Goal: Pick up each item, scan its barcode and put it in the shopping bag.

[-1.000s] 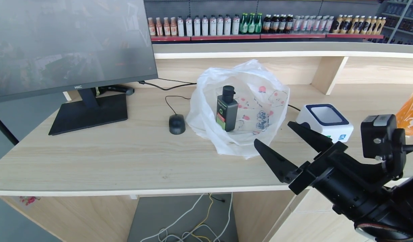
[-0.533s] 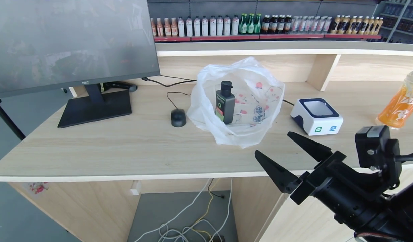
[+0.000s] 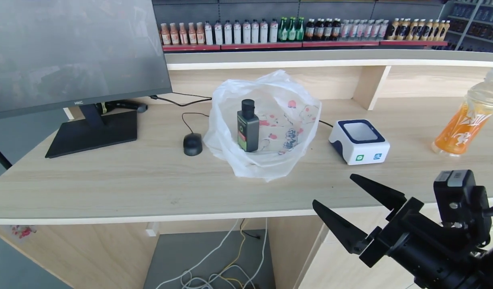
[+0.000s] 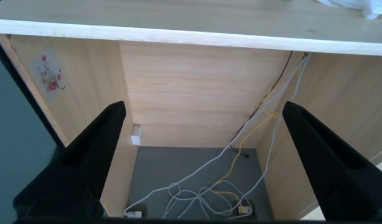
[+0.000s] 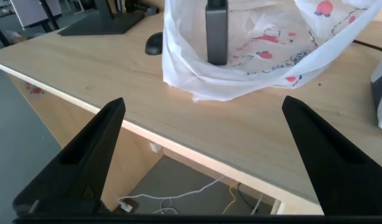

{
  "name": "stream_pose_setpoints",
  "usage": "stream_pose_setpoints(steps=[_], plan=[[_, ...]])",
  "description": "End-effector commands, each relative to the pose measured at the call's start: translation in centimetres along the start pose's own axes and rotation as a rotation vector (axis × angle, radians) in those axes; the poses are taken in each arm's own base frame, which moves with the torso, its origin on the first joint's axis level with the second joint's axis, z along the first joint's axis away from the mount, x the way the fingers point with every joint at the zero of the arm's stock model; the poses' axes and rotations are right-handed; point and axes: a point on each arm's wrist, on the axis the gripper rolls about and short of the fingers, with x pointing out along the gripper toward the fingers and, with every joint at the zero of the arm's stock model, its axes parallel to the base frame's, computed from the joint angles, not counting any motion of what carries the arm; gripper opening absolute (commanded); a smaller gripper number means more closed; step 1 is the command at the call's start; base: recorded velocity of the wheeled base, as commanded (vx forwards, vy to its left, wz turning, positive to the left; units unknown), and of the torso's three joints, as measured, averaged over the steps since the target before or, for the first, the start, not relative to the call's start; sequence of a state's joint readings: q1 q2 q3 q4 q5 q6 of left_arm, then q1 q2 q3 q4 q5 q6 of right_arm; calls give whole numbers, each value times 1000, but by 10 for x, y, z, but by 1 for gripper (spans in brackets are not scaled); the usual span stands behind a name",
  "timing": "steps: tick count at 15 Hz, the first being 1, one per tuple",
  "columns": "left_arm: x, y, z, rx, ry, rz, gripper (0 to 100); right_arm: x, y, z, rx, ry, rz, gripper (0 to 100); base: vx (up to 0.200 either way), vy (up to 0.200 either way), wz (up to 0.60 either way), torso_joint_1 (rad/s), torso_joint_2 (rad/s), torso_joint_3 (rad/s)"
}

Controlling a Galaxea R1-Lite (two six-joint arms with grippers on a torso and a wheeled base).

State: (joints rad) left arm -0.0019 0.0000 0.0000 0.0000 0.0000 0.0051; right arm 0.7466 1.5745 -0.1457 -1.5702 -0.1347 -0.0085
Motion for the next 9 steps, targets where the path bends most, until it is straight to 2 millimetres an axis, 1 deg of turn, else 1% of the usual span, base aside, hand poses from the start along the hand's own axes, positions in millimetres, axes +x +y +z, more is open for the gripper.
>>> stream_pose_setpoints(steps=[1, 5, 7, 9], plan=[[0, 0, 0, -2, 0, 0, 100, -4, -2, 3, -1, -12, -6, 100, 0, -200, 0, -2, -7, 2], [0, 0, 0, -8, 0, 2, 100, -4, -6, 5, -6, -23, -26, 100, 0, -200, 0, -5, 6, 2], [0, 0, 0, -11, 0, 2, 100, -1, -5, 3, -9, -15, -26, 100, 0, -200, 0, 0, 2, 9], [0, 0, 0, -11, 0, 2, 100, -2, -5, 1, -12, -1, -26, 100, 0, -200, 0, -2, 5, 2]])
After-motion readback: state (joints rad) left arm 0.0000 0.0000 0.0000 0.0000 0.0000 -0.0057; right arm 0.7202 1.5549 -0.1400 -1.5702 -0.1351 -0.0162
